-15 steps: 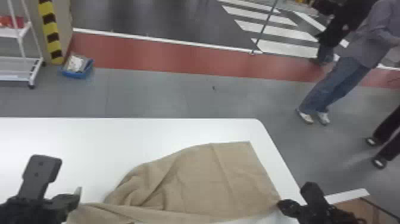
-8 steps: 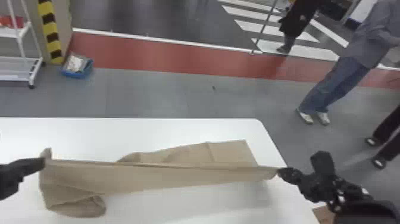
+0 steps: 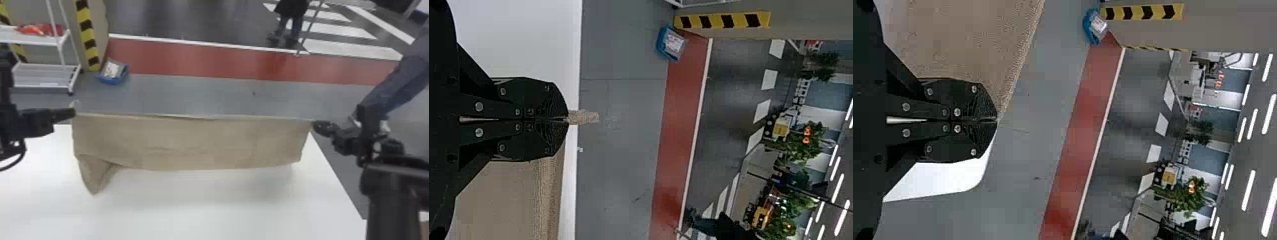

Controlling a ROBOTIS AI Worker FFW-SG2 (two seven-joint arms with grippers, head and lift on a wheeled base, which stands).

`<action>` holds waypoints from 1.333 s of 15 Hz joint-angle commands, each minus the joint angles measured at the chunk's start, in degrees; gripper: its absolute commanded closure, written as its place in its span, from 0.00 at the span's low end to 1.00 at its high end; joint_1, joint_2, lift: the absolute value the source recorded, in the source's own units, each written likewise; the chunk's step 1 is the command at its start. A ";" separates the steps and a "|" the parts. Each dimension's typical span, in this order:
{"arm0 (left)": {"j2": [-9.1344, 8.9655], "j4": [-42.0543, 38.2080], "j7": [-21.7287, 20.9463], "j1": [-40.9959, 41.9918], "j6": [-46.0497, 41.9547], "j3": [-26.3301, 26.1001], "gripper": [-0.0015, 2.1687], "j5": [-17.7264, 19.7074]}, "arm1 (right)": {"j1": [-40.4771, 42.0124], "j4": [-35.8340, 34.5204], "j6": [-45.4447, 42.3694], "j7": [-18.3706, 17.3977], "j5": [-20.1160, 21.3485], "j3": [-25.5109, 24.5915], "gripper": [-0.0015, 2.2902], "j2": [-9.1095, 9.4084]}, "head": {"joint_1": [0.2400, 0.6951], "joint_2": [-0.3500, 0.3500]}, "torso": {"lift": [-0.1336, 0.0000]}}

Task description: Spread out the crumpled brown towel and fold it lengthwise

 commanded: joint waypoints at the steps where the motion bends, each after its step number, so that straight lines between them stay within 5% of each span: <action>1: -0.11 5.94 -0.06 -5.78 -3.63 -0.30 0.77 0.16 | -6.85 3.35 0.77 -0.37 0.49 -0.09 0.70 -0.61 | 1.00 0.20 | 1.00; 5: -0.11 6.55 -0.67 -8.59 -6.26 -0.04 0.77 2.79 | -10.63 3.88 1.12 -0.37 0.05 -0.35 0.70 -0.78 | 0.85 0.21 | 1.00; 8: 0.16 -1.44 -0.85 1.08 -6.62 2.51 0.77 7.89 | -5.10 -0.51 0.24 3.50 -2.67 -1.32 0.70 -1.22 | 0.75 0.21 | 1.00; 13: -0.46 -8.83 -2.78 20.68 -15.05 2.51 0.77 9.83 | 11.52 -1.92 -8.37 7.10 -10.76 -4.92 0.70 -3.77 | 1.00 0.16 | 1.00; 20: -0.54 -7.68 -2.70 31.67 -24.37 0.05 0.77 9.12 | 23.21 -0.87 -15.76 8.25 -12.61 -4.04 0.70 -4.83 | 1.00 0.05 | 1.00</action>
